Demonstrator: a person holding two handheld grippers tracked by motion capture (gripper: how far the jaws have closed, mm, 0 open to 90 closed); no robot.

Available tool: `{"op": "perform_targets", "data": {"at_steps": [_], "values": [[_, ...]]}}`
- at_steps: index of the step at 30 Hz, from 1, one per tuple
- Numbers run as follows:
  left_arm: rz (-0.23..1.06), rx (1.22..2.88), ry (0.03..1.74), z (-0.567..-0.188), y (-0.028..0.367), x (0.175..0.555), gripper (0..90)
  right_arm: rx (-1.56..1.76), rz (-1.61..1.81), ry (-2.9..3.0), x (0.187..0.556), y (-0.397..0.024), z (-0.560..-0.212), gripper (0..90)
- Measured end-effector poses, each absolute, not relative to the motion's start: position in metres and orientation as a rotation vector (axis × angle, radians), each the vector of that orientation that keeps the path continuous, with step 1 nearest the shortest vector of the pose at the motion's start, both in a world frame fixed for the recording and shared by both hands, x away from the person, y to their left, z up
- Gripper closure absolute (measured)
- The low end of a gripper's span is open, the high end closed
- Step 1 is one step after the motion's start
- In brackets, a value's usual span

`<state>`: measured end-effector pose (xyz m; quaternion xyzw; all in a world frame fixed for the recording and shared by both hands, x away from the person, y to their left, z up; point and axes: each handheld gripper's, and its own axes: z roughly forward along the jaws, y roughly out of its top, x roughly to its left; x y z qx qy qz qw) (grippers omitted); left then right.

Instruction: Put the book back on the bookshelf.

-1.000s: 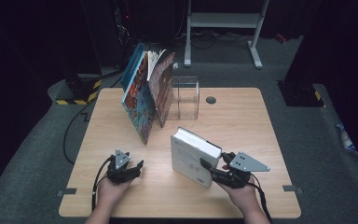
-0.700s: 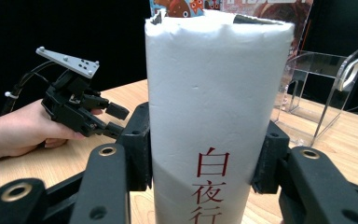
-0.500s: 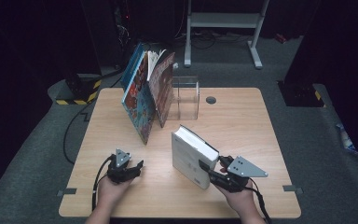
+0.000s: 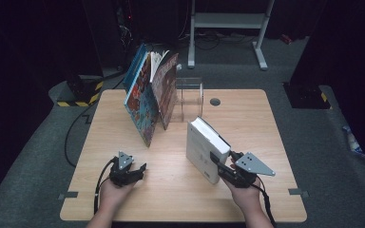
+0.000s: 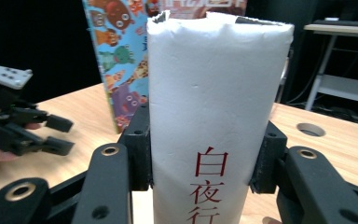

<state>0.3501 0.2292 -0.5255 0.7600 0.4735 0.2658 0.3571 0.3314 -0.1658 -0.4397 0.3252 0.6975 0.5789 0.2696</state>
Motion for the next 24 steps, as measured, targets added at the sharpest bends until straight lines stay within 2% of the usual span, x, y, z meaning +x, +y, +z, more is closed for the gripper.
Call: {"op": "perform_targets", "data": {"at_steps": [8, 24], "values": [[0.676, 1.967, 1.216, -0.526, 0.229, 0.351, 32.4, 0.923, 1.524, 1.833, 0.342, -0.169, -0.440, 52.7], [0.676, 1.973, 1.223, -0.526, 0.229, 0.351, 31.7, 0.991, 1.439, 1.722, 0.330, -0.152, -0.443, 52.4]]}}
